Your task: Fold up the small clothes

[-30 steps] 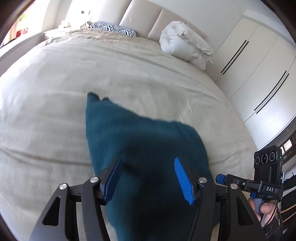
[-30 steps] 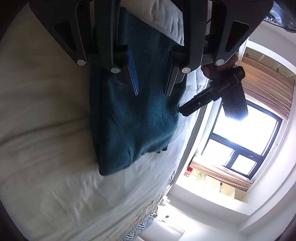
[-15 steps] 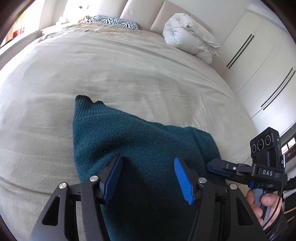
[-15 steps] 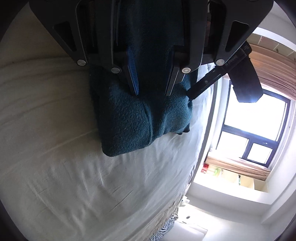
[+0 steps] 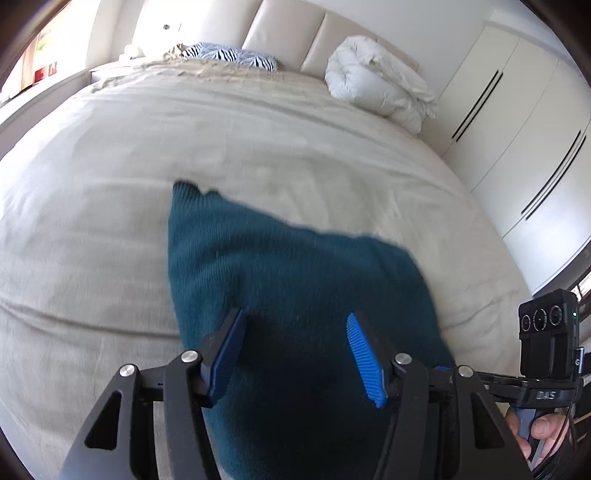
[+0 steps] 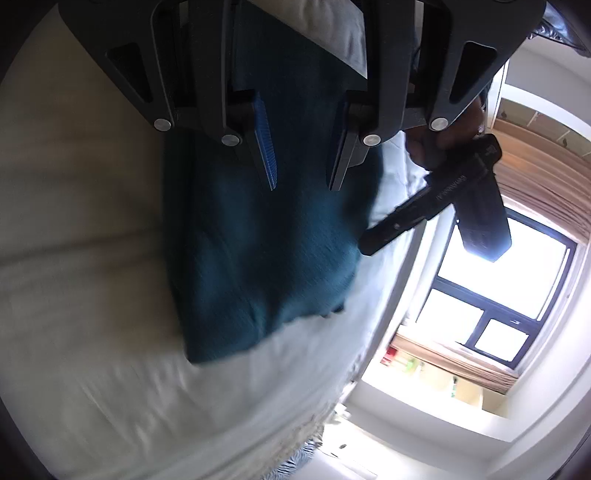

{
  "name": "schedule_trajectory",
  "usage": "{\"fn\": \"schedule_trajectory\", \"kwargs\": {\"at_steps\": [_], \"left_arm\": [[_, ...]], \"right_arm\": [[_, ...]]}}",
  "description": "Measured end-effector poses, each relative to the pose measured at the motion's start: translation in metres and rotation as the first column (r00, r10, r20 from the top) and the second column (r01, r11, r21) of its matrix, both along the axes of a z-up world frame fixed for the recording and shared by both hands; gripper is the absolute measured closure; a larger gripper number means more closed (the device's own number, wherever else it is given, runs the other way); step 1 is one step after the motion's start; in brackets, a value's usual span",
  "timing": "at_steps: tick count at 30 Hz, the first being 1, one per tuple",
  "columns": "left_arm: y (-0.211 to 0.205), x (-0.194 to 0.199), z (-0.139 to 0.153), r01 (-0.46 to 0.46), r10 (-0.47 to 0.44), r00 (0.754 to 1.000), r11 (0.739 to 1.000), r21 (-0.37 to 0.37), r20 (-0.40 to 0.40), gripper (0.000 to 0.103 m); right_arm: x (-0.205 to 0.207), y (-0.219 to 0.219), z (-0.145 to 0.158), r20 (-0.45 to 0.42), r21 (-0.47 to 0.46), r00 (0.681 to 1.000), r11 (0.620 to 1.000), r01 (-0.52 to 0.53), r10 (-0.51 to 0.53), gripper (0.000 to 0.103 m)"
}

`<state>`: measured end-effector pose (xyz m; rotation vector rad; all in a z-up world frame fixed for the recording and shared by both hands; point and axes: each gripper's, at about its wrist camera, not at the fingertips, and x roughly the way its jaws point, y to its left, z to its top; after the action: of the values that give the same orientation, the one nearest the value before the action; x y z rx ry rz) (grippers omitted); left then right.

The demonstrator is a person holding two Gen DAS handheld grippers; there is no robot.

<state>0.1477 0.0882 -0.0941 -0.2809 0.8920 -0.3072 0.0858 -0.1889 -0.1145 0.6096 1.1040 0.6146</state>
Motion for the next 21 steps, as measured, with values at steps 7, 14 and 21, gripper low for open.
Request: {"fn": "schedule_trajectory", "kwargs": {"at_steps": [7,14,21], "left_arm": [[-0.002,-0.037,0.038,-0.056,0.047,0.994,0.994,0.098,0.095,0.039],[-0.019,-0.144,0.097,-0.289,0.097,0.841,0.913,0.289,0.533,0.0],[-0.03,-0.198,0.14,-0.527,0.16,0.728,0.752,0.395,0.666,0.0]], "right_arm": [[-0.026,0.001,0.03,0.109,-0.099,0.993,0.993,0.056,-0.045,0.069],[-0.085,0.0,0.111,0.413,-0.2,0.902,0.953,0.226,-0.127,0.031],[-0.159,0.012,0.182,0.713,-0.268,0.688,0.854,0.446,-0.135,0.005]]}}
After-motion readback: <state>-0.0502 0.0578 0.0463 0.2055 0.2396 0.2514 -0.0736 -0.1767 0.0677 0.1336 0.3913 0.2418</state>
